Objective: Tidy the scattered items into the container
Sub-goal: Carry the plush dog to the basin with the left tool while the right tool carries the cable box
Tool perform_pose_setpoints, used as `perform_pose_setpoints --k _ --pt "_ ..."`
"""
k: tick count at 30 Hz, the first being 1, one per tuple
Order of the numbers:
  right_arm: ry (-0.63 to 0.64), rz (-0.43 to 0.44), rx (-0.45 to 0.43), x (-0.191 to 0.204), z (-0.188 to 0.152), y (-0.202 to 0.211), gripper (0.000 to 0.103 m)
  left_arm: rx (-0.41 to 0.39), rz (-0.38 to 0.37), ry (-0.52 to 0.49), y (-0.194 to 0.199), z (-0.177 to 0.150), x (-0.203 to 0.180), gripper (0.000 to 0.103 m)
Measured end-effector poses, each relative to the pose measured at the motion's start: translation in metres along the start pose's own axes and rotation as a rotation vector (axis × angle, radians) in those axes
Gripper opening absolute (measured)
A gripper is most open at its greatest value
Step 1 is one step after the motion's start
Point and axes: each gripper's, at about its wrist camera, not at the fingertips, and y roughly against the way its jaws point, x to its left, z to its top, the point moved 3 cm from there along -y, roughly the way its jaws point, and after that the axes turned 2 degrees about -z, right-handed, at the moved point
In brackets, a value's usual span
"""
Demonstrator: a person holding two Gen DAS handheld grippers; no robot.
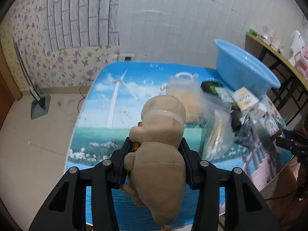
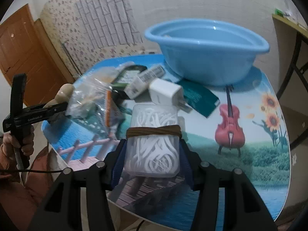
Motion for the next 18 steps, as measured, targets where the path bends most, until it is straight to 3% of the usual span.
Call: perform_pose_setpoints --k 6,18 --pt "0.014 0.065 -0.045 0.01 0.009 0.012 0.051 -0.034 -0.015 -0.037 0.014 0.019 -0.022 0.046" --pt "0.011 0.064 -0.204 -0.005 0.038 0.044 0.051 -0.112 -0.119 -0.121 0.022 0.075 -0.092 0.046"
